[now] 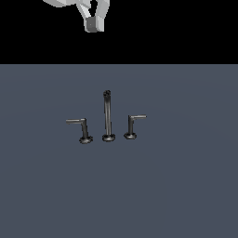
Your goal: Turn on the faucet by rotating a designated handle.
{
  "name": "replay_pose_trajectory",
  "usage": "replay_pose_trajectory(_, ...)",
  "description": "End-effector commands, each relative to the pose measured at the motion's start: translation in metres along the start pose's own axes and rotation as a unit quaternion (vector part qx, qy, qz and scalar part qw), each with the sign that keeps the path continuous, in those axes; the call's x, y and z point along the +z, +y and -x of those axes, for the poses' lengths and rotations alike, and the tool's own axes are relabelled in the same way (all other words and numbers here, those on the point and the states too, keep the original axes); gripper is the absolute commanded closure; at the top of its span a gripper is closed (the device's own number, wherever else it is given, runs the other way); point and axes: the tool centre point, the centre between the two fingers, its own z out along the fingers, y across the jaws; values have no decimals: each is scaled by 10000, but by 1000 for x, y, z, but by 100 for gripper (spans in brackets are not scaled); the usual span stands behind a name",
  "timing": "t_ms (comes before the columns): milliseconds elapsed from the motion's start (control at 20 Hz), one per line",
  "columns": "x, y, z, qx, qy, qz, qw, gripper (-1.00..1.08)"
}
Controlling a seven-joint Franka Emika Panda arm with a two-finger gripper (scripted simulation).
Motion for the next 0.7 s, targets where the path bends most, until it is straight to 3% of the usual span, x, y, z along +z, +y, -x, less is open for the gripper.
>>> replay_pose_trajectory(0, 17, -7, -15, 313, 9, -11, 9995, 108)
replay_pose_trajectory(350, 61, -19, -57, 1123, 25, -25, 9937, 108)
replay_pose_trajectory(650, 98, -23, -93, 1799, 40, -31, 9837, 108)
